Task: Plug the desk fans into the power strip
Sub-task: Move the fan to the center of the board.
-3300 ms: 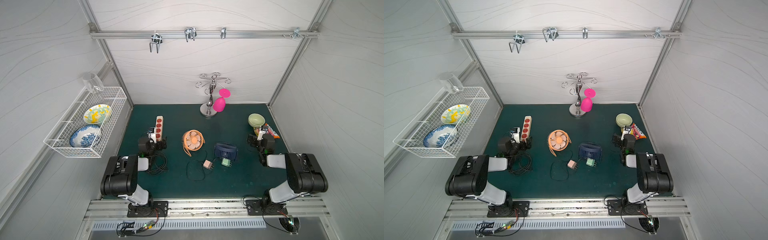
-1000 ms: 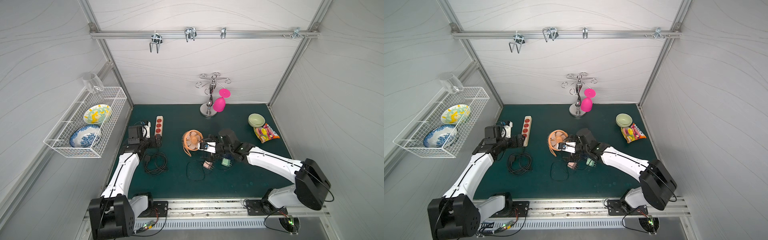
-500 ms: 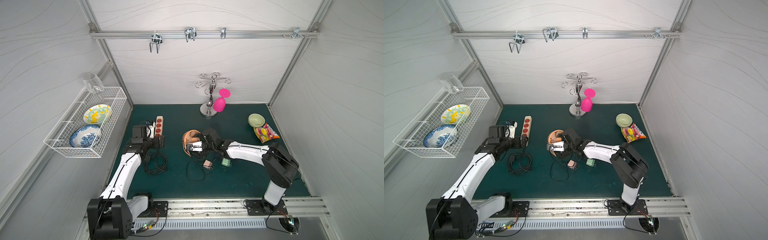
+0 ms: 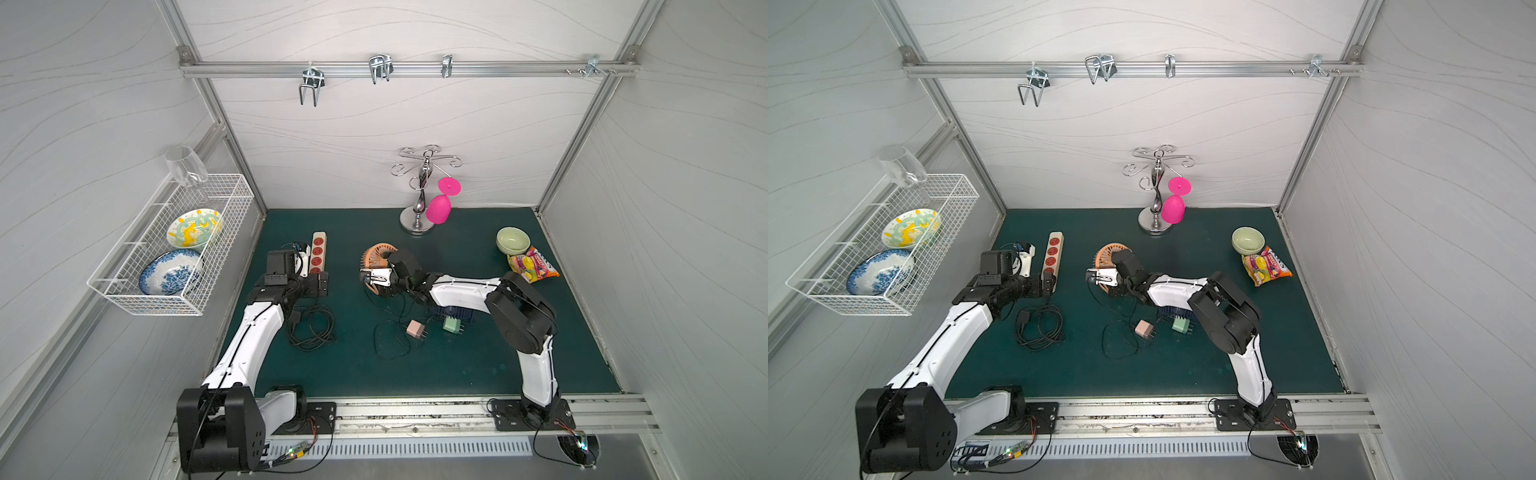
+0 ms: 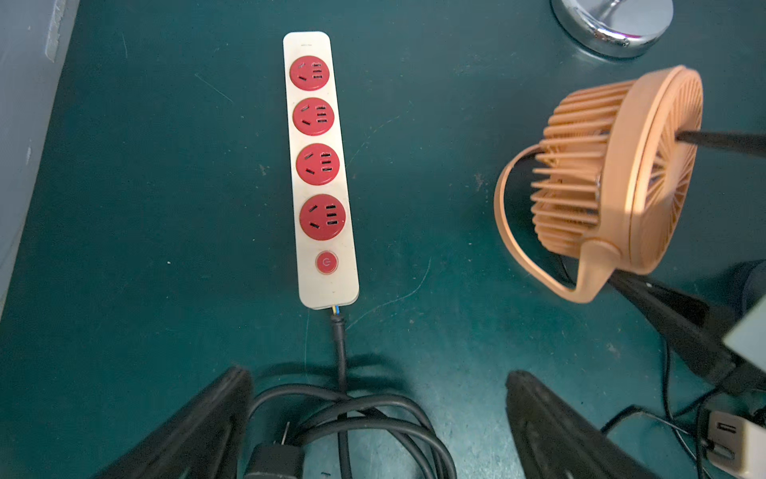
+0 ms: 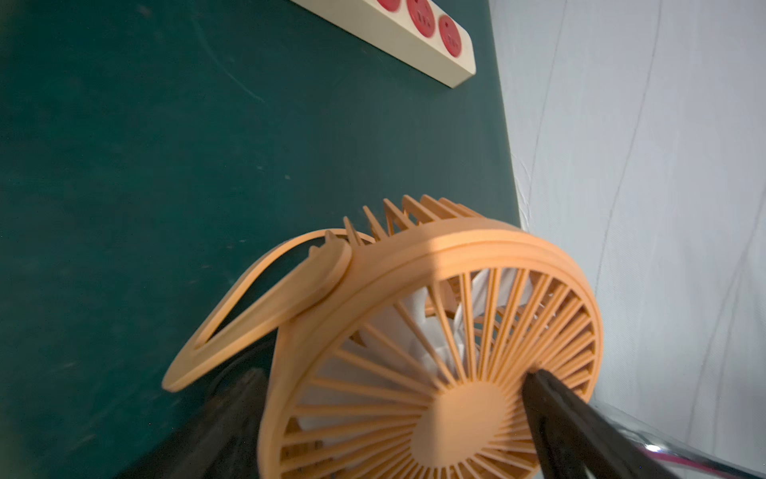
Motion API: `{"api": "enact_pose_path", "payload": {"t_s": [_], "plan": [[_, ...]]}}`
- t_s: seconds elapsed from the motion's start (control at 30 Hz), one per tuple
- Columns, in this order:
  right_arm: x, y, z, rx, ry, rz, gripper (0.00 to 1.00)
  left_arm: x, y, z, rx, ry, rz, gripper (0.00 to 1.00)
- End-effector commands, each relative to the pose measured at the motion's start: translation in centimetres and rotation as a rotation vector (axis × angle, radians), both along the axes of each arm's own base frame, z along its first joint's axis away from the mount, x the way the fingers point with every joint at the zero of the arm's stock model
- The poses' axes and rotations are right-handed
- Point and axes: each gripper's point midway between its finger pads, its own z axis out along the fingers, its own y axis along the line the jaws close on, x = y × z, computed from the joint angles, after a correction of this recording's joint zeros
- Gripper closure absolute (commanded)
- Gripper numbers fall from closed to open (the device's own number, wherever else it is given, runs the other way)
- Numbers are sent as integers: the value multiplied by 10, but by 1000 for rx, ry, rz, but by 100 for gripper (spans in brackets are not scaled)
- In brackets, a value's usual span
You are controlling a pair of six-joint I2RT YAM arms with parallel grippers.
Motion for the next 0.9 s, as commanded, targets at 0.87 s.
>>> {"api": "enact_pose_path", "payload": {"t_s": [0.87], "plan": [[-58,-70,115,308,234,-181,1,56,25,-36,-13,240,137,2]]}}
